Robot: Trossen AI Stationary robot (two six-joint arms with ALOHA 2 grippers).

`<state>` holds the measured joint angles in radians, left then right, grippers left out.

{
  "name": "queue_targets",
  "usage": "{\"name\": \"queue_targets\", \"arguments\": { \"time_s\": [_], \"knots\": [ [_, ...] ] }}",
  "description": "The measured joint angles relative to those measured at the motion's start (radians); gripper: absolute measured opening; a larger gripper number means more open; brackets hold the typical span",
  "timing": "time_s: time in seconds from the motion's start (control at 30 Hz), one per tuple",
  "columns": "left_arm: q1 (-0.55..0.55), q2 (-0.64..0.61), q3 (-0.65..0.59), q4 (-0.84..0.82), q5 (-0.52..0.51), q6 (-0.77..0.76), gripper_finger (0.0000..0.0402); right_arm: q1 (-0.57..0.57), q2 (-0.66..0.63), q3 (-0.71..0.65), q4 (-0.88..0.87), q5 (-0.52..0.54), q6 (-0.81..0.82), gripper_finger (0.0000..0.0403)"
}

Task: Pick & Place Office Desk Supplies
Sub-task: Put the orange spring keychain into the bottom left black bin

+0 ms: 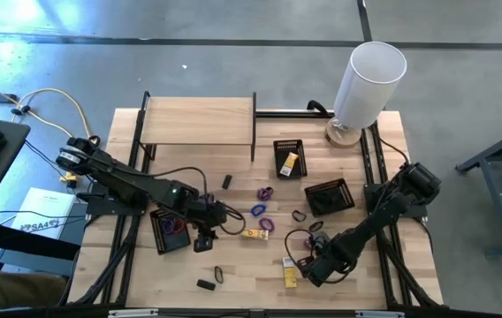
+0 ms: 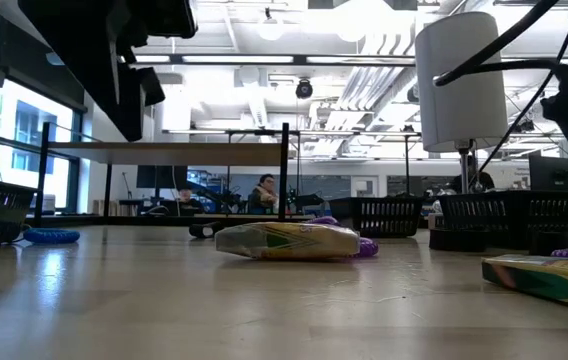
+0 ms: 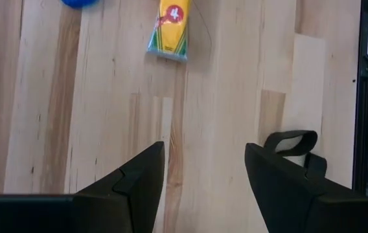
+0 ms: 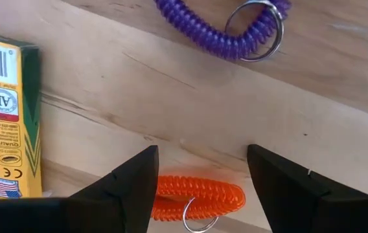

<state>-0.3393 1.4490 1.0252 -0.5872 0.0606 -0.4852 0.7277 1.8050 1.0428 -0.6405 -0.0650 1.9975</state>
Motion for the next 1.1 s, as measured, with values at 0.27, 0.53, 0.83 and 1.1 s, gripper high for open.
{"name": "queue_targets", "arguments": {
  "time_s": [0.27,0.53,0.83,1.1],
  "knots": [
    [0.000,0.000,0.000,0.007,-0.002,0.000,0.0207,-0.041,-0.013,-0.004,-0.011,-0.021,-0.217,0.0228],
    [0.000,0.000,0.000,0.011,-0.010,-0.002,0.0207,-0.093,-0.123,-0.004,0.035,0.086,-0.419,0.0228],
    [0.002,0.000,0.000,-0.016,-0.010,-0.012,0.0207,-0.043,-0.143,-0.003,0.124,-0.076,-0.558,0.0228],
    [0.027,0.000,0.000,-0.013,-0.009,-0.018,0.0207,-0.038,-0.142,-0.003,0.123,-0.072,-0.616,0.0228]
  ]
}}
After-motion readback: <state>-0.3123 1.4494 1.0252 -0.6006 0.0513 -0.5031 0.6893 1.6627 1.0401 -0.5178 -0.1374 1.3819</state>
